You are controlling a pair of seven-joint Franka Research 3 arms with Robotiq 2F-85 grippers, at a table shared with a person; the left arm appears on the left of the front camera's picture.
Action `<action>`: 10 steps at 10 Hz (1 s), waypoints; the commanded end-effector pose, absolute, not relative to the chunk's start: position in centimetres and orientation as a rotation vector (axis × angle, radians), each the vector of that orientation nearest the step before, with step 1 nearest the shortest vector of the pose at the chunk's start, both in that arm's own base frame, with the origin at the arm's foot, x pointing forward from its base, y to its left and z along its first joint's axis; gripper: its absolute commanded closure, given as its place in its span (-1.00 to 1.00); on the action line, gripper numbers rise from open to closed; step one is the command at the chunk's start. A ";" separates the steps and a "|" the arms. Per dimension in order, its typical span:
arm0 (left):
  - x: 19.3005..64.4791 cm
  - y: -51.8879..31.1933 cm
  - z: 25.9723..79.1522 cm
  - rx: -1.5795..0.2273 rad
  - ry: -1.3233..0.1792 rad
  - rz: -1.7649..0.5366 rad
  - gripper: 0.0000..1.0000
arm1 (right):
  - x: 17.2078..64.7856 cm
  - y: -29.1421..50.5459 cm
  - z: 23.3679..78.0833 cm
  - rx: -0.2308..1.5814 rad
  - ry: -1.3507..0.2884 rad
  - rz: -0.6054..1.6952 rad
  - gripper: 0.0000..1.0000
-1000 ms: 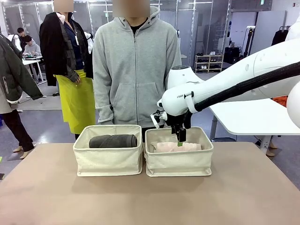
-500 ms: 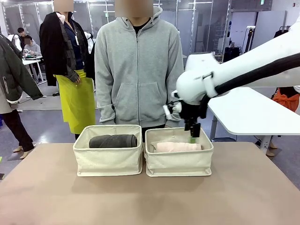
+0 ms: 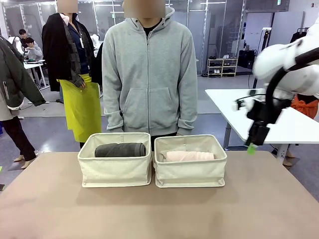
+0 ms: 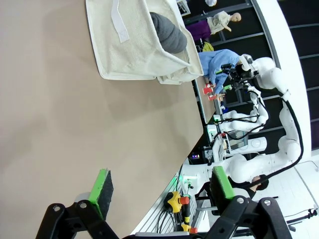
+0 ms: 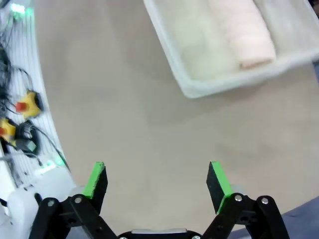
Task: Divide the towels into two baskets.
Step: Pick up one hotel-folded towel from the bottom of the table and place it in the Fabric basket indicated by the person.
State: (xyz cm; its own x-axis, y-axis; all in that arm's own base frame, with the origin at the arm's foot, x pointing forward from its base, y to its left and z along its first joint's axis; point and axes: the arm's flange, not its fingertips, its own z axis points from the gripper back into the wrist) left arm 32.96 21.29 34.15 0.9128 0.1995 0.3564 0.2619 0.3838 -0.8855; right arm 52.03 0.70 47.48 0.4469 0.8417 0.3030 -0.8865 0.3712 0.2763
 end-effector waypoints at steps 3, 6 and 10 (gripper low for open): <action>32.6 21.4 34.7 -1.185 -0.432 -0.036 -1.00 | 47.0 -16.0 43.7 0.811 -0.335 0.490 -1.00; 32.6 21.4 34.7 -1.185 -0.432 -0.036 -1.00 | 38.2 -26.7 40.0 0.964 -0.401 0.216 -1.00; 32.6 21.4 34.7 -1.185 -0.432 -0.036 -1.00 | 34.5 -29.9 35.7 1.127 -0.273 0.174 -1.00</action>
